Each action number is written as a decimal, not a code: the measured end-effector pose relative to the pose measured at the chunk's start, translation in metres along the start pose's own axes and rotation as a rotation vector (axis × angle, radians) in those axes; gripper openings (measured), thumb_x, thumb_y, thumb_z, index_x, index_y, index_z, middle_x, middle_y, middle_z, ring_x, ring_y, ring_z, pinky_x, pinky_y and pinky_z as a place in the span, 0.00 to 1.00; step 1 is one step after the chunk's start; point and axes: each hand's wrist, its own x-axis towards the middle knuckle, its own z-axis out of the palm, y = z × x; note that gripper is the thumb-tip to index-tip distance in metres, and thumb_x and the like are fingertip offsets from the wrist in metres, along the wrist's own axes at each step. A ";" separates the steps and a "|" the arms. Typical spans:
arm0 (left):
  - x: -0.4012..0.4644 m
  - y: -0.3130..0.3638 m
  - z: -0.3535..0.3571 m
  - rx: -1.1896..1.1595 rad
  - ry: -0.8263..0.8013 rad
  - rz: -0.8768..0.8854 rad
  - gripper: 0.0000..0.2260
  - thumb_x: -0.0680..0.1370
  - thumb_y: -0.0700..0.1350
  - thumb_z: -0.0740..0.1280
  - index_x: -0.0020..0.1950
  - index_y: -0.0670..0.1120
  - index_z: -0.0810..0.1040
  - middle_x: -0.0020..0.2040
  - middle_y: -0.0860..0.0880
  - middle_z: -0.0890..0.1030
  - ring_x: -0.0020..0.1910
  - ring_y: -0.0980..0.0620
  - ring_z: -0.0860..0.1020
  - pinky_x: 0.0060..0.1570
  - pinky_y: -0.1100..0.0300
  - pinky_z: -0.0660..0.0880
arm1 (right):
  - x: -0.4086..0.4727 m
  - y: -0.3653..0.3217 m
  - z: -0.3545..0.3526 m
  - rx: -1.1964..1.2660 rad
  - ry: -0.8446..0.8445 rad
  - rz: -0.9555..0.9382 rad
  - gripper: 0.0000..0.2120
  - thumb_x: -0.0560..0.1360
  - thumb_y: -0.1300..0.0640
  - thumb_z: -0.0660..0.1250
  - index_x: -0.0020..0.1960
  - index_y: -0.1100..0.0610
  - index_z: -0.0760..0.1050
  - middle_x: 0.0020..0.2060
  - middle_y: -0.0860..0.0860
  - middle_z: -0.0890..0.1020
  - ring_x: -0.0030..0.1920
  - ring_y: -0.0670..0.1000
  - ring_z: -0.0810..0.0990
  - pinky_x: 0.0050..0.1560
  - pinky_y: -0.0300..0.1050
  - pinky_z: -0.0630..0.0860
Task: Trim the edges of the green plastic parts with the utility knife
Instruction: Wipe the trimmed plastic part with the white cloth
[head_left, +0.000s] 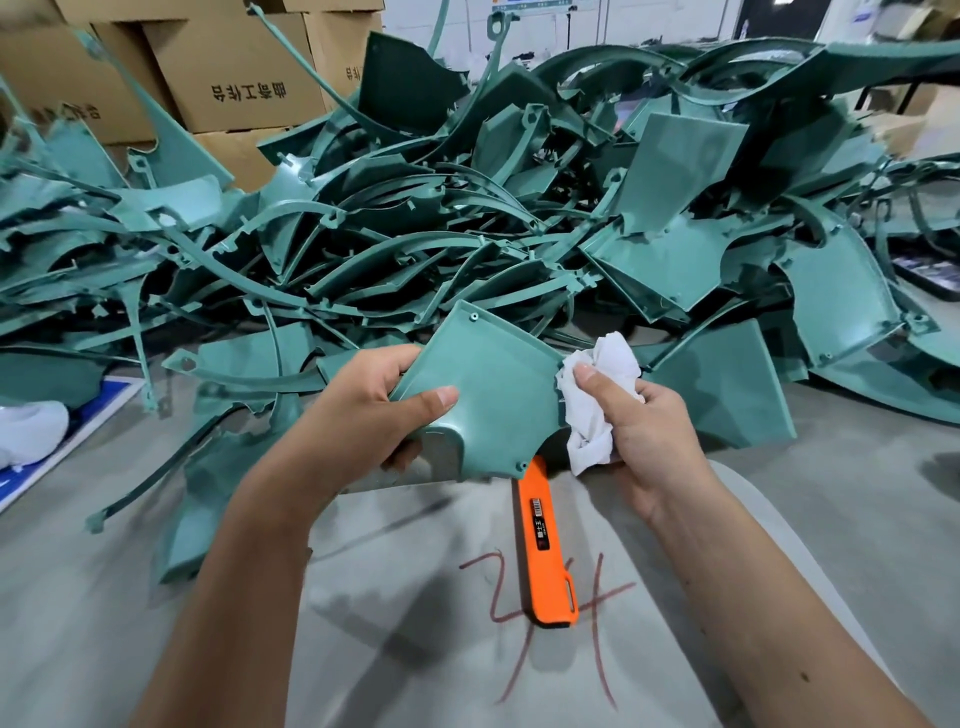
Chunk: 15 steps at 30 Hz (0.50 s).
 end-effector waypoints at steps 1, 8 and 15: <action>0.001 0.001 -0.002 -0.007 -0.019 0.005 0.04 0.81 0.44 0.69 0.48 0.50 0.83 0.34 0.45 0.76 0.26 0.48 0.72 0.22 0.60 0.69 | 0.000 0.000 0.000 -0.015 0.001 -0.022 0.09 0.77 0.59 0.76 0.52 0.65 0.82 0.39 0.57 0.88 0.34 0.53 0.86 0.30 0.43 0.80; 0.007 0.009 -0.015 0.034 -0.075 0.032 0.08 0.80 0.51 0.67 0.50 0.49 0.83 0.34 0.45 0.78 0.26 0.49 0.70 0.21 0.62 0.66 | 0.004 0.004 -0.003 -0.233 0.006 -0.241 0.06 0.78 0.56 0.76 0.46 0.59 0.85 0.40 0.56 0.88 0.38 0.53 0.86 0.38 0.48 0.81; 0.015 0.029 -0.038 0.128 -0.153 -0.035 0.13 0.79 0.56 0.71 0.47 0.47 0.83 0.30 0.46 0.75 0.22 0.51 0.66 0.21 0.63 0.65 | 0.001 0.004 -0.006 -0.264 -0.204 -0.448 0.04 0.79 0.60 0.73 0.49 0.60 0.85 0.38 0.51 0.86 0.37 0.49 0.82 0.39 0.43 0.78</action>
